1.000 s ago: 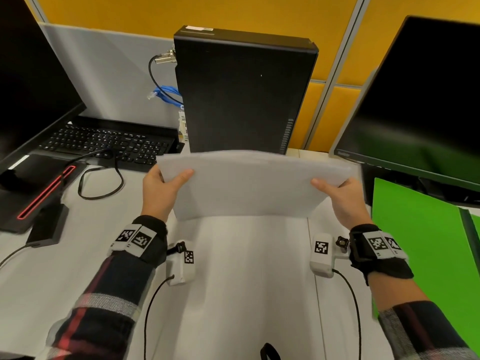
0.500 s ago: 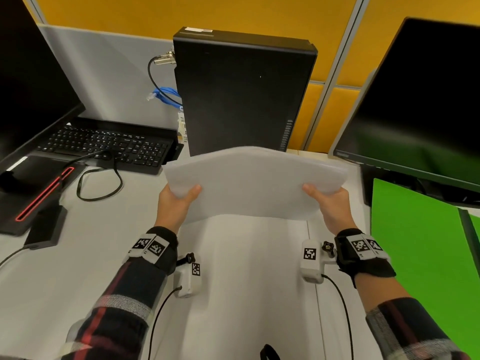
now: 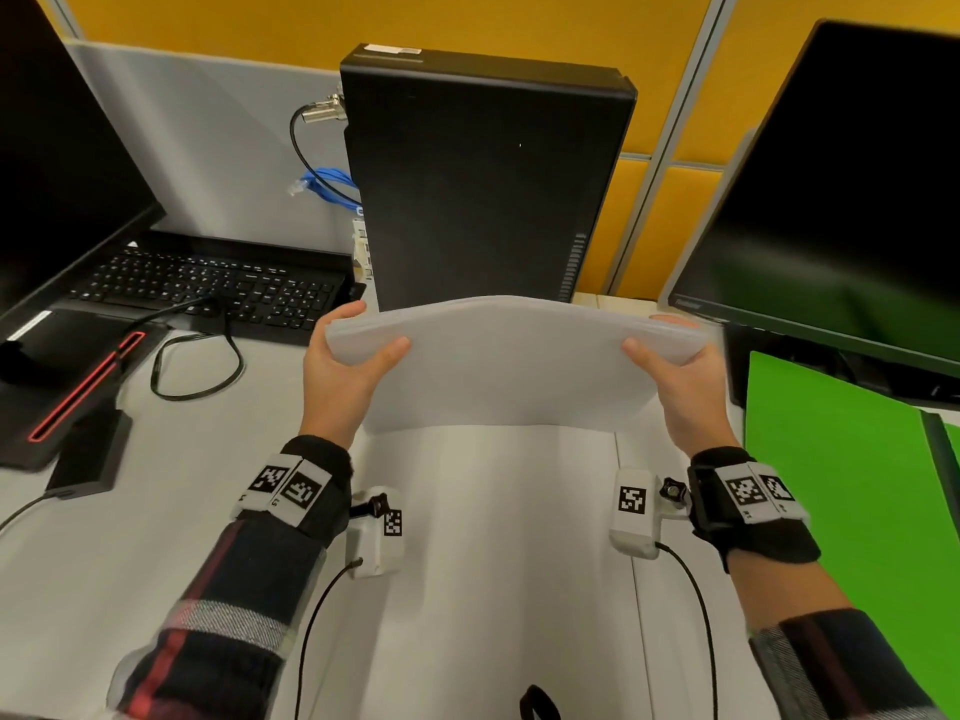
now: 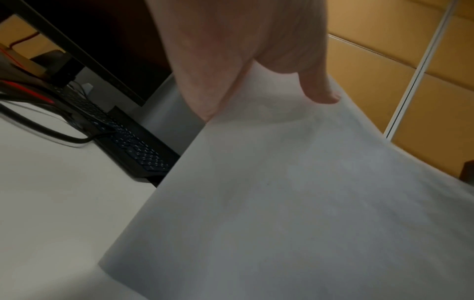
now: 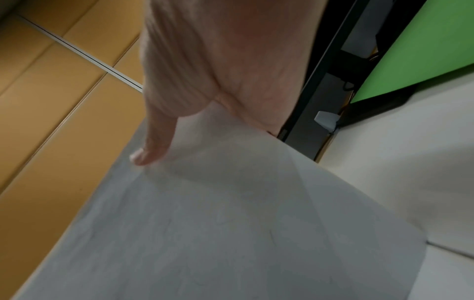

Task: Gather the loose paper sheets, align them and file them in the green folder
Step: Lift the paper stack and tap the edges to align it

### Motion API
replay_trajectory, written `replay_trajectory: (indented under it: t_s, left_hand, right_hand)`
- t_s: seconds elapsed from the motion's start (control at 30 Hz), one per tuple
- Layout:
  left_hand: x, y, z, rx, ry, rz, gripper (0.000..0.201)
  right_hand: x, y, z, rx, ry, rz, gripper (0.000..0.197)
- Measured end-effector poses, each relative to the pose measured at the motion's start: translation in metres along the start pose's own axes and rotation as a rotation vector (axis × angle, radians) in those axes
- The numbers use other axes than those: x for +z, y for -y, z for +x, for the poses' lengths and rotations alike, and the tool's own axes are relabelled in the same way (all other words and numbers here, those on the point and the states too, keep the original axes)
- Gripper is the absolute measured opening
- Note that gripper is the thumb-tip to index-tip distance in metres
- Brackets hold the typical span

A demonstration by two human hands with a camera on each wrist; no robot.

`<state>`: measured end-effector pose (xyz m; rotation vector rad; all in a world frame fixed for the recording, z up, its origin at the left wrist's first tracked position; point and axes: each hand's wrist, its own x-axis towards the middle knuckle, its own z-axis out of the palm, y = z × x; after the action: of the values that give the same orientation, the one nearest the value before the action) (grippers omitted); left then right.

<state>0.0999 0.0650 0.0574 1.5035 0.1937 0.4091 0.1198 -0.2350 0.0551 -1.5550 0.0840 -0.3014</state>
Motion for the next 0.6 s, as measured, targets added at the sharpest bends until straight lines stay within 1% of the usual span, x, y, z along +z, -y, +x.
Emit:
replay_trajectory:
  t_s: [0.03,0.07,0.1,0.13,0.2,0.23,0.33,0.4,0.47,0.53,0.6]
  left_hand:
    - [0.001,-0.001,0.000,0.002,0.003,-0.014,0.046]
    - [0.003,-0.004,0.000,0.005,0.006,-0.029,0.041]
    - [0.005,-0.006,0.001,0.006,0.006,-0.046,0.035]
    - [0.007,-0.008,0.002,0.003,0.000,-0.066,0.028]
    - [0.013,-0.013,0.003,-0.004,-0.039,-0.121,0.010]
    - [0.016,-0.015,0.005,-0.014,-0.069,-0.136,0.005]
    - [0.021,-0.015,0.010,-0.026,-0.131,-0.138,0.012]
    - [0.022,-0.016,0.013,-0.007,-0.139,-0.138,0.019]
    - [0.021,-0.016,0.015,0.010,-0.137,-0.137,0.020]
    - [0.020,-0.015,0.016,0.017,-0.134,-0.122,0.016]
    - [0.019,-0.014,0.013,0.010,-0.103,-0.108,0.005]
  right_hand:
    - [0.002,0.003,0.000,0.010,-0.019,0.024,0.043]
    - [0.003,0.005,0.001,0.024,-0.035,0.053,0.028]
    - [0.005,0.007,0.002,0.039,-0.045,0.087,0.020]
    - [0.006,0.009,0.003,0.055,-0.059,0.117,0.016]
    - [0.011,0.015,0.004,0.067,-0.103,0.130,0.014]
    - [0.013,0.016,0.005,0.058,-0.125,0.124,0.016]
    - [0.015,0.018,0.008,0.022,-0.149,0.120,0.016]
    - [0.014,0.017,0.010,0.011,-0.145,0.093,0.015]
    - [0.014,0.019,0.010,0.000,-0.148,0.074,0.013]
    - [0.013,0.018,0.011,-0.004,-0.145,0.062,0.012]
    - [0.012,0.018,0.012,-0.001,-0.128,0.058,0.015]
